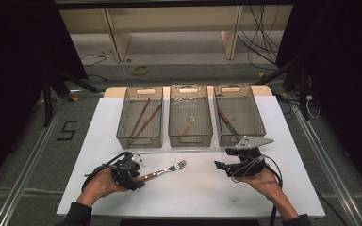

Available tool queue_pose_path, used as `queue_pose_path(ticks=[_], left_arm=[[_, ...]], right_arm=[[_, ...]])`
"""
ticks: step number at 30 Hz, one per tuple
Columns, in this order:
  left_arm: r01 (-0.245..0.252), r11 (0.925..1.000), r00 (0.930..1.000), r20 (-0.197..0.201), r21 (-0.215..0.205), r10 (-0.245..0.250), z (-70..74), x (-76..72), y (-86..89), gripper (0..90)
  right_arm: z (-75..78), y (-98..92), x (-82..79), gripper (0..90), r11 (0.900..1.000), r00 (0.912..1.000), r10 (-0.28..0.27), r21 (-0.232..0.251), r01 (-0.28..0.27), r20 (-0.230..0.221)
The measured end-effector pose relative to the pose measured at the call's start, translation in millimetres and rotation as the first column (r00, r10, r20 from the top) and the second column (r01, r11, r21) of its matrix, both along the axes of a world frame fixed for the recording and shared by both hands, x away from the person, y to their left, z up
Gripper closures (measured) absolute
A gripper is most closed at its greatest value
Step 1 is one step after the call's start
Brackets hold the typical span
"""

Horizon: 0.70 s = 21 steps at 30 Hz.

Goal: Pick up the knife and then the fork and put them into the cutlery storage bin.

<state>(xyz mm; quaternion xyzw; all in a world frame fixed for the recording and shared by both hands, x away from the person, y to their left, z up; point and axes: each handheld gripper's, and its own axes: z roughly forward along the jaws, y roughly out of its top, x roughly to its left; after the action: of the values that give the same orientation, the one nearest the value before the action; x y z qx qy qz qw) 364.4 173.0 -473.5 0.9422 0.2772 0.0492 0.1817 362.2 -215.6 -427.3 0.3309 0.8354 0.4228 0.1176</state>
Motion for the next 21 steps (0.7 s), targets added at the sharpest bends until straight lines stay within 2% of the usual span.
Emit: queue_pose_path(ticks=[4,7,10,14,16,21], left_arm=[[0.009,0.9999,0.9999,-0.01,0.011,-0.009,0.6,0.4,-3.9,58.9],[0.027,0.9989,0.9995,-0.019,0.037,-0.026,1.9,2.1,-6.0,62.3],[0.026,0.9989,0.9993,-0.028,0.039,-0.025,2.1,2.1,-8.1,67.3],[0.048,0.9976,0.9987,-0.018,0.049,-0.047,2.4,1.8,-9.0,71.9],[0.073,0.9958,0.9973,-0.014,0.055,-0.072,2.7,1.1,-9.0,74.1],[0.099,0.994,0.9951,0.004,0.047,-0.099,2.4,-0.7,-7.6,74.9]], right_arm=[[-0.5,0.4,0.2,33.5,1.0,1.0,0.001,-0.001,-0.001,-0.002],[-0.9,0.9,0.3,33.6,1.0,1.0,0.005,-0.004,-0.005,-0.003],[-0.7,0.9,0.2,33.8,1.0,1.0,0.005,-0.002,-0.005,-0.002],[-0.1,1.5,0.0,33.8,1.0,1.0,0.008,0.0,-0.008,0.002],[-0.3,1.7,0.1,33.8,1.0,1.0,0.009,-0.002,-0.009,0.0],[-0.7,2.4,0.4,33.8,1.0,0.9999,0.014,-0.001,-0.014,-0.001]])
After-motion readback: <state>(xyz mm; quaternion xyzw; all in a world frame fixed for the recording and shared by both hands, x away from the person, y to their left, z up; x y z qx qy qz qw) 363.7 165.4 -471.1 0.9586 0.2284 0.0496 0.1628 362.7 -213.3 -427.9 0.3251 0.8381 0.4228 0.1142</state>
